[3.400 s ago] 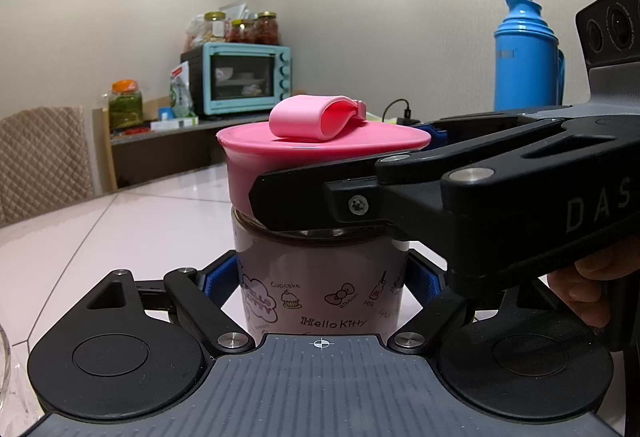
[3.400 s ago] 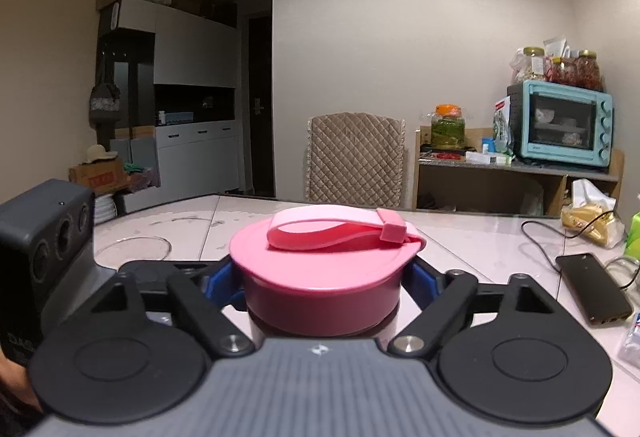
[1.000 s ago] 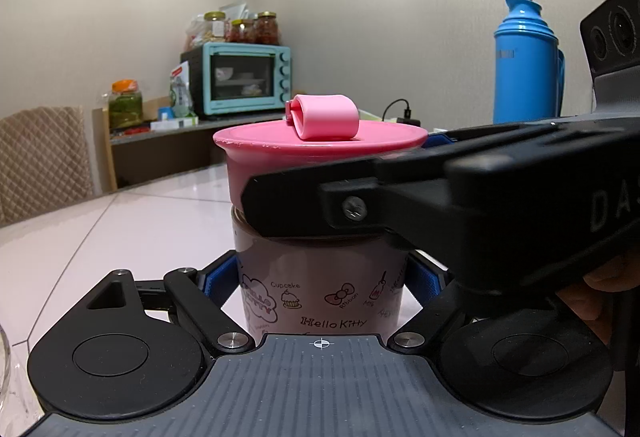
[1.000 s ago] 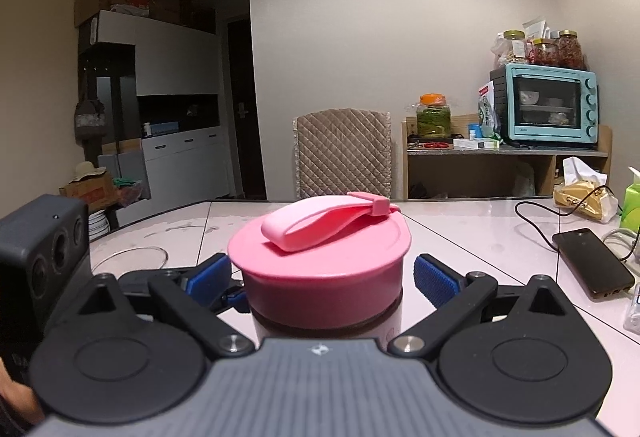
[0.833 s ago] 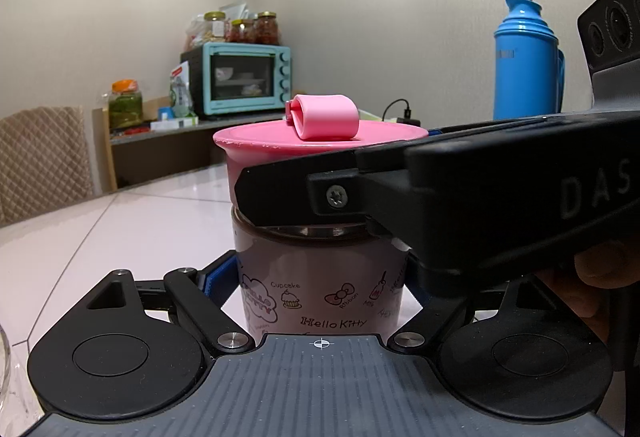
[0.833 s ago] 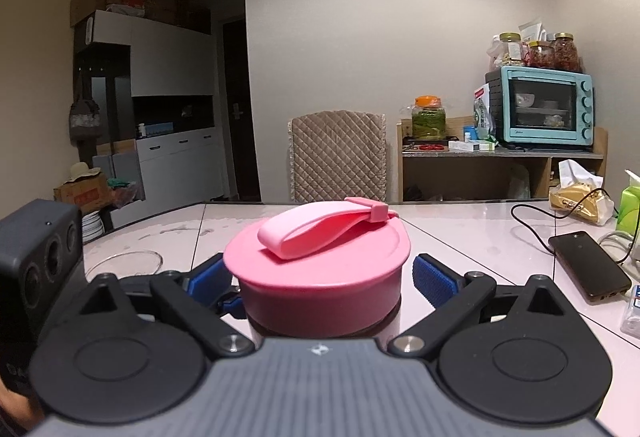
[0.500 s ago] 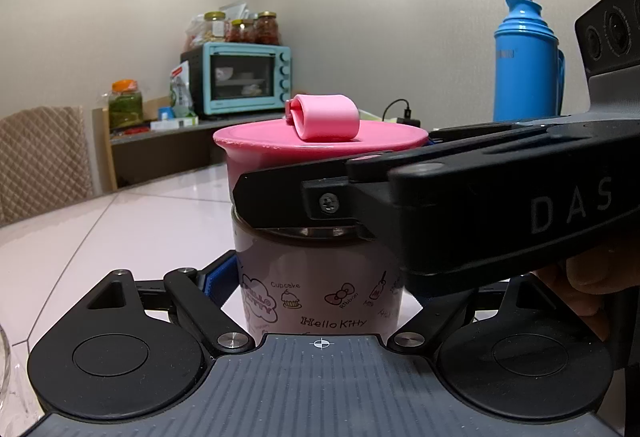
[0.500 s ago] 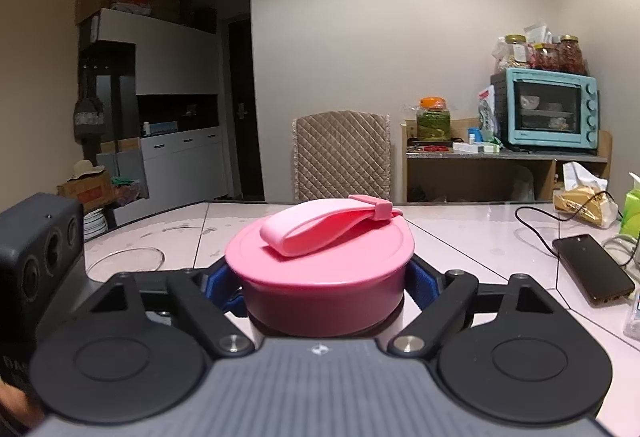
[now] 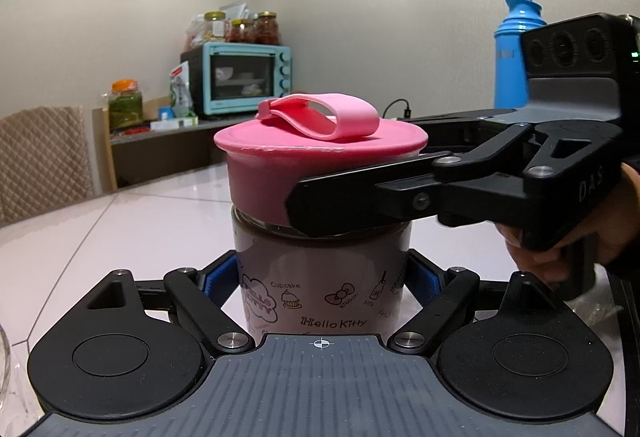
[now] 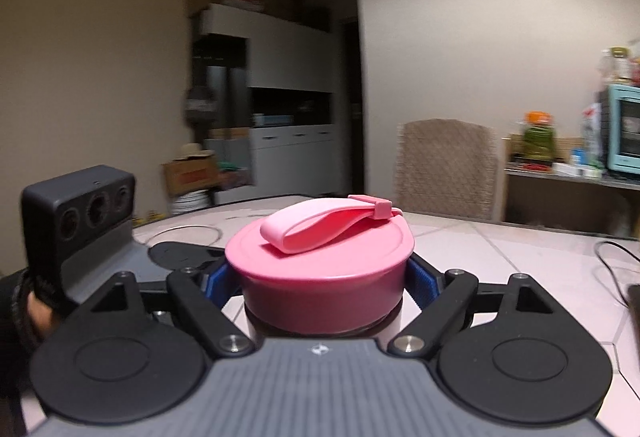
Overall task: Unscrew bottle cap and pour
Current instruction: 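Regrip the lid with the right gripper and twist it again, then twist the pink lid further with the right gripper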
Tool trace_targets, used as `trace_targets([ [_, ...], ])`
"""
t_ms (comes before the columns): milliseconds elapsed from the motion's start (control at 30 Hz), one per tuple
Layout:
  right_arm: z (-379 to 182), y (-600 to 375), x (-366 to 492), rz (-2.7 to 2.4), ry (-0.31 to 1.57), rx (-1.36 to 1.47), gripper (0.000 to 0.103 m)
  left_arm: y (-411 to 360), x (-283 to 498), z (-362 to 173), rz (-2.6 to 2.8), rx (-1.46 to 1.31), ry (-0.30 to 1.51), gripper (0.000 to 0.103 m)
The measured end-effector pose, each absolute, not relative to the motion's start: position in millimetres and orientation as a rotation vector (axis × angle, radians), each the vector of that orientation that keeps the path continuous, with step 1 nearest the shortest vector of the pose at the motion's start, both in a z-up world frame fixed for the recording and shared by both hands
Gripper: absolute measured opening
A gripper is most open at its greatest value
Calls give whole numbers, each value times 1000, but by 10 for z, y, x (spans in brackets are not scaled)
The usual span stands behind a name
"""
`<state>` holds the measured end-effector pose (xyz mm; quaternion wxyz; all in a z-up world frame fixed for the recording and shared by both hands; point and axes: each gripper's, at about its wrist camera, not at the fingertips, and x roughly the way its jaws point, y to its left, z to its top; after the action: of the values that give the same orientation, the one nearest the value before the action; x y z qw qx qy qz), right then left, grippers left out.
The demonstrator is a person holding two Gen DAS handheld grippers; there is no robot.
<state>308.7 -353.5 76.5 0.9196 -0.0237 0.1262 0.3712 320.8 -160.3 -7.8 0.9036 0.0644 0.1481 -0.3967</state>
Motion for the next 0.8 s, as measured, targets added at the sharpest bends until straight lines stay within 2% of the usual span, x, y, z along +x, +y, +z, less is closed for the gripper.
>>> trace_targets([
  [500, 889, -3623, 3232, 869, 261, -44, 86, -1613, 3195, -78, -820, 134, 306, 89],
  [600, 901, -3587, 3153, 827, 251, -63, 94, -1614, 3195, -79, -820, 134, 306, 89],
  [800, 940, -3518, 2989, 716, 261, -68, 100, -1609, 3201, -81, -820, 134, 305, 89],
])
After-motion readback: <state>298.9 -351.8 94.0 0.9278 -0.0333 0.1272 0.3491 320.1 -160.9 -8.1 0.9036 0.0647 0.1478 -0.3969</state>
